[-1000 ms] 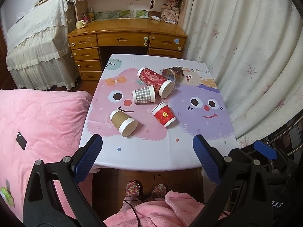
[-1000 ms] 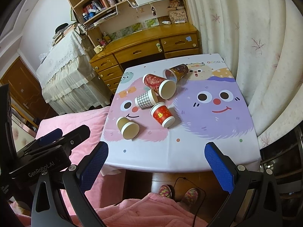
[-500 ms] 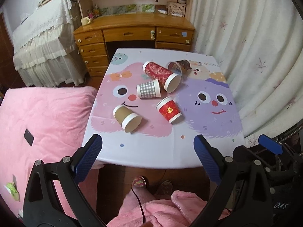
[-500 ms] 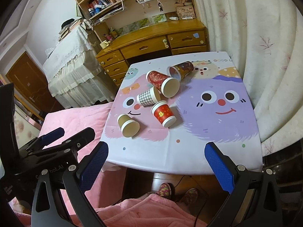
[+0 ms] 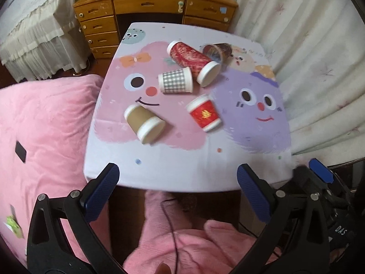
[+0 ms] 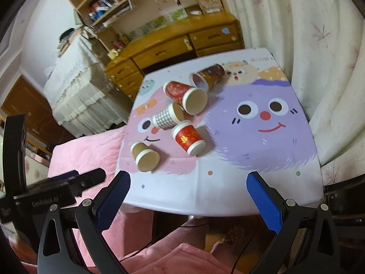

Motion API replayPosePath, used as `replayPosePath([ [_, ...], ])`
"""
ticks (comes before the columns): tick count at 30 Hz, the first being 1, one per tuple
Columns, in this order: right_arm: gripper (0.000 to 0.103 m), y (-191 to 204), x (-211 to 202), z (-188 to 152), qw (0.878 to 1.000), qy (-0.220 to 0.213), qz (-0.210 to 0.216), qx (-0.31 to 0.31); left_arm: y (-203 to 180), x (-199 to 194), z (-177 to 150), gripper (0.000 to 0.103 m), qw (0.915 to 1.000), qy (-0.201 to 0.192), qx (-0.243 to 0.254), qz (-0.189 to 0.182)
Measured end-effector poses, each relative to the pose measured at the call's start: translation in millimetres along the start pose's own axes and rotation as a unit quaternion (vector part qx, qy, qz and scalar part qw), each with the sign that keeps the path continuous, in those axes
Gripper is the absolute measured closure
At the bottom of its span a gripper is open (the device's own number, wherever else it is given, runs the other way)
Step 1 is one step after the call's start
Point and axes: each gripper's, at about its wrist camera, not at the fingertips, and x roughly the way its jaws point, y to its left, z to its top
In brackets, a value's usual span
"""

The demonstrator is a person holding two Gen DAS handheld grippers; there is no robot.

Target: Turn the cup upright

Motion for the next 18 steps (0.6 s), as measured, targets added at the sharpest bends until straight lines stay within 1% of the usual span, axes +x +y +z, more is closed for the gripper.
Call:
replayPosePath([
  [4, 0.0, 5.7, 42.2, 17.3, 0.999, 0.032, -0.015, 0.019, 19.8, 25.0, 38.7, 0.001, 0.9986, 0.015, 0.05, 0.012],
  [6, 0.0, 10.6, 66.7, 26.1, 0.998, 0.053, -0.016, 0.034, 31.0, 43.0, 62.0, 0.001, 0.9965, 0.034, 0.076, 0.01],
  [7, 0.0, 12.9, 79.2, 28.5, 0.997, 0.067, -0.018, 0.041, 34.8, 51.9, 71.0, 0.001, 0.9953, 0.044, 0.086, 0.008],
  [8, 0.0, 17.2, 95.7, 33.5, 0.994, 0.092, -0.022, 0.05, 38.7, 63.1, 81.8, 0.001, 0.9932, 0.058, 0.1, 0.007],
  [10, 0.0, 23.7, 122.7, 39.5, 0.989, 0.127, -0.026, 0.066, 41.1, 84.9, 98.9, 0.001, 0.9873, 0.084, 0.134, 0.01],
  [11, 0.0, 26.8, 134.8, 42.4, 0.987, 0.137, -0.029, 0.077, 41.3, 97.3, 106.9, 0.001, 0.9833, 0.094, 0.155, 0.014],
  [12, 0.0, 27.5, 144.9, 41.8, 0.986, 0.142, -0.032, 0.086, 42.3, 112.6, 116.2, 0.001, 0.9771, 0.109, 0.182, 0.02],
  [14, 0.0, 31.5, 168.7, 44.6, 0.981, 0.158, -0.038, 0.111, 39.9, 136.9, 127.1, 0.001, 0.9664, 0.129, 0.221, 0.024],
  [17, 0.0, 38.6, 201.0, 44.6, 0.972, 0.177, -0.055, 0.141, 34.6, 176.1, 137.8, 0.001, 0.9466, 0.16, 0.28, 0.012],
  [18, 0.0, 40.0, 209.6, 43.0, 0.97, 0.182, -0.06, 0.151, 32.8, 190.7, 141.7, 0.002, 0.9381, 0.165, 0.304, 0.009],
])
